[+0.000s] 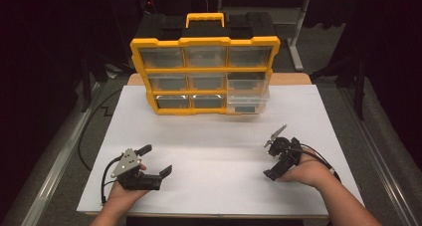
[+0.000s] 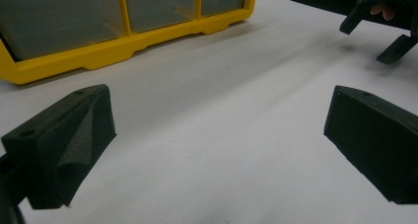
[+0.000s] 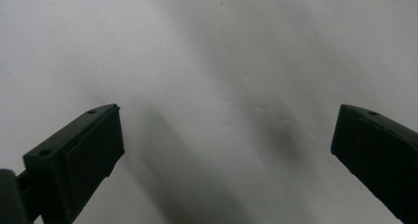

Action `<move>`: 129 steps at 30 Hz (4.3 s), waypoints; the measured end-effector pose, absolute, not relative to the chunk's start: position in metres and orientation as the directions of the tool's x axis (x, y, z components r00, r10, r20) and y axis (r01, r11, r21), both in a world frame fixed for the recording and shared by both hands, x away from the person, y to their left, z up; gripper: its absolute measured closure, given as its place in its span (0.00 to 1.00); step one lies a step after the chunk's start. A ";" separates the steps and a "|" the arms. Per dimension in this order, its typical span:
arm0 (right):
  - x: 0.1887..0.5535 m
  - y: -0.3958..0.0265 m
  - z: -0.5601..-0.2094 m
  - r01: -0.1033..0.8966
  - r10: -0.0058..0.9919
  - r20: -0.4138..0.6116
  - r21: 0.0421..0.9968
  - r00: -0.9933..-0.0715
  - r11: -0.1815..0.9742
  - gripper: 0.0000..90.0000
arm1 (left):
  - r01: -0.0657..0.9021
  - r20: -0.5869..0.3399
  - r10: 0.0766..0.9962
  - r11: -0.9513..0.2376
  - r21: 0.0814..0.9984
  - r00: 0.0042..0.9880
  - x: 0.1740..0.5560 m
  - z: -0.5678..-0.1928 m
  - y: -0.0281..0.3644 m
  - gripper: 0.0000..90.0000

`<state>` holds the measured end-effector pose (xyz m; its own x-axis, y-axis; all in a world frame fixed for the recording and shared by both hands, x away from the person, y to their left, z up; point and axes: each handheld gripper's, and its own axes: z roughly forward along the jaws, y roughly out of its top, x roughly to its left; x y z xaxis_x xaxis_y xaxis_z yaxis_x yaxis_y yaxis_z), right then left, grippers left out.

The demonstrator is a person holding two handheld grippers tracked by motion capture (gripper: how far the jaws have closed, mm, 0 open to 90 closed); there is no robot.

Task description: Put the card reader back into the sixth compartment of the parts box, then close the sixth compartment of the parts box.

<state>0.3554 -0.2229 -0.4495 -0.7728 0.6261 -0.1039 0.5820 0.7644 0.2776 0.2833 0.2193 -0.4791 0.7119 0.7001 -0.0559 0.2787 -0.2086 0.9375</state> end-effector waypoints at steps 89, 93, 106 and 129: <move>0.286 -0.264 -0.477 0.333 0.845 -0.036 0.909 -0.533 0.249 0.18 | 0.310 -0.087 0.735 -0.172 0.935 0.672 0.287 -0.480 0.222 0.00; 0.286 -0.264 -0.477 0.335 0.839 -0.036 0.907 -0.543 0.256 0.27 | 0.308 -0.084 0.733 -0.176 0.935 0.675 0.287 -0.480 0.223 0.00; 0.284 -0.264 -0.478 0.337 0.838 -0.025 0.909 -0.546 0.246 0.76 | 0.309 -0.088 0.732 -0.173 0.935 0.676 0.286 -0.480 0.222 0.00; 0.304 -0.225 -0.474 0.300 0.809 -0.029 0.920 -0.586 0.250 1.00 | 0.303 -0.085 0.730 -0.172 0.937 0.678 0.288 -0.480 0.219 0.00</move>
